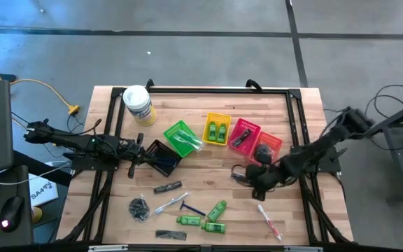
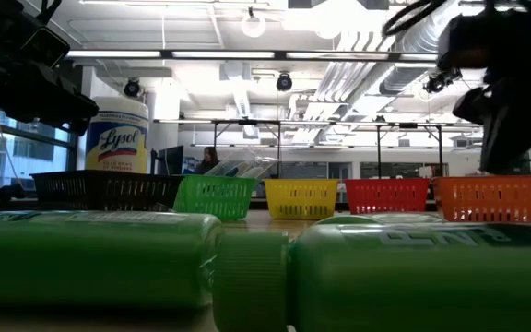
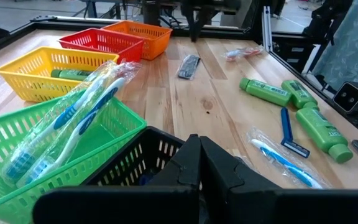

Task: Pick & Place Travel size toiletries
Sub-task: Put the black comb into the red bin, then put the black hair brush into the orange bin

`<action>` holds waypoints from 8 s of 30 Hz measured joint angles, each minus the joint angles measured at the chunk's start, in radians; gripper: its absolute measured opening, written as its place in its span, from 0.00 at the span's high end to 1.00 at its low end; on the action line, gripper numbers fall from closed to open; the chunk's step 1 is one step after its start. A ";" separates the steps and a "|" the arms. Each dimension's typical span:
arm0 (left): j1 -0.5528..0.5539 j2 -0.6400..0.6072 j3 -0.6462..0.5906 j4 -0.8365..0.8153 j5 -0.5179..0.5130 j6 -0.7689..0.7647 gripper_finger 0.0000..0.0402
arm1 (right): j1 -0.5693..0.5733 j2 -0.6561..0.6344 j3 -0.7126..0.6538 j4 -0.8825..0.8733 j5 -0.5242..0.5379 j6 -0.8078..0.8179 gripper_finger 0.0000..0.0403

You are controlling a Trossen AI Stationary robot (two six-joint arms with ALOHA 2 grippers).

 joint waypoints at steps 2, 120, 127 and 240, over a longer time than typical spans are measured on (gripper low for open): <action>0.000 0.000 0.000 0.000 0.000 0.000 1.00 | 0.001 0.087 0.074 -0.048 -0.047 0.027 0.99; 0.000 0.002 0.000 -0.018 0.026 0.004 1.00 | -0.097 -0.804 -0.646 0.927 0.131 -0.511 0.99; 0.000 0.002 0.000 -0.018 0.026 0.001 1.00 | -0.097 -0.890 -0.739 0.993 0.139 -0.529 0.98; 0.000 0.002 0.000 -0.018 0.027 -0.003 1.00 | -0.487 -1.112 -0.580 0.753 -0.229 -0.536 0.99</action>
